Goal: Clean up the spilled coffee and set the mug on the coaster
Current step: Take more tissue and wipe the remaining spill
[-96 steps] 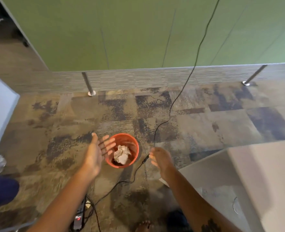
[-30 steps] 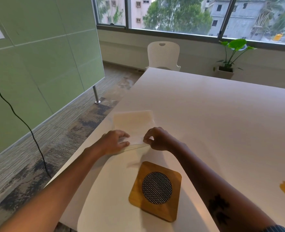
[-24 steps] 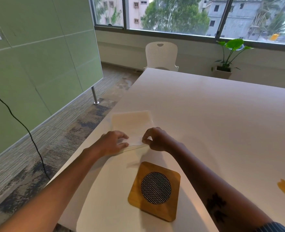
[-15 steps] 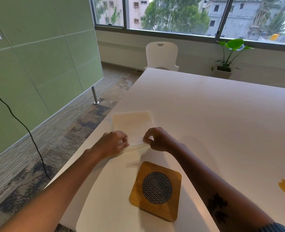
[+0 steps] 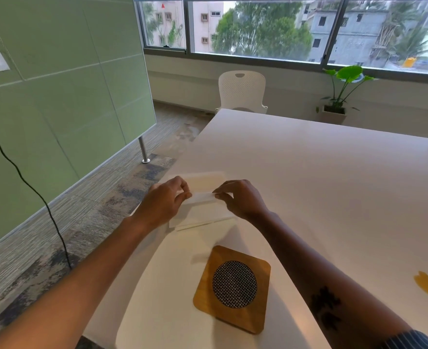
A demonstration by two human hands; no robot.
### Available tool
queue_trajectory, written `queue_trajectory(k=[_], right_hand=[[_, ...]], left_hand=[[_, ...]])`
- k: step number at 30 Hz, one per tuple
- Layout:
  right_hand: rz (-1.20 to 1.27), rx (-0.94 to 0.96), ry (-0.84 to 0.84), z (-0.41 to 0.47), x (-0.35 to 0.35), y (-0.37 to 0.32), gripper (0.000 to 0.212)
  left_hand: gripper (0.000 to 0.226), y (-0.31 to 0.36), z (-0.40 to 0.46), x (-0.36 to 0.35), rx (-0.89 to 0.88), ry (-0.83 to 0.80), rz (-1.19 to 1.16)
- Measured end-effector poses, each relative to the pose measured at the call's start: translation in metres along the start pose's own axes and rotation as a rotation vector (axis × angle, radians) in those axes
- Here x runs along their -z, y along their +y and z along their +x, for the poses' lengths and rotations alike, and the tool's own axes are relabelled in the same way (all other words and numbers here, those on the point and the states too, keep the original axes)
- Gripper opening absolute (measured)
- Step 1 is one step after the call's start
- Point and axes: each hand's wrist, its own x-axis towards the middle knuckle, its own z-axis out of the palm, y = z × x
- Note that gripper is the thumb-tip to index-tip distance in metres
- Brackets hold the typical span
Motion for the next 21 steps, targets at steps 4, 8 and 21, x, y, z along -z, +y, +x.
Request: queue_trajectory(k=[4, 8, 21], right_hand=[[0.061, -0.045, 0.107, 0.0, 0.01, -0.005, 0.015], [0.19, -0.101, 0.188, -0.004, 0.023, -0.011, 0.015], [0.973, -0.226, 0.221, -0.045, 0.111, -0.013, 0.056]], left_hand=[[0.03, -0.003, -0.004, 0.011, 0.087, -0.013, -0.06], [0.038, -0.005, -0.008, 0.017, 0.171, 0.049, -0.155], [0.046, 0.058, -0.01, 0.038, 0.235, 0.097, -0.891]])
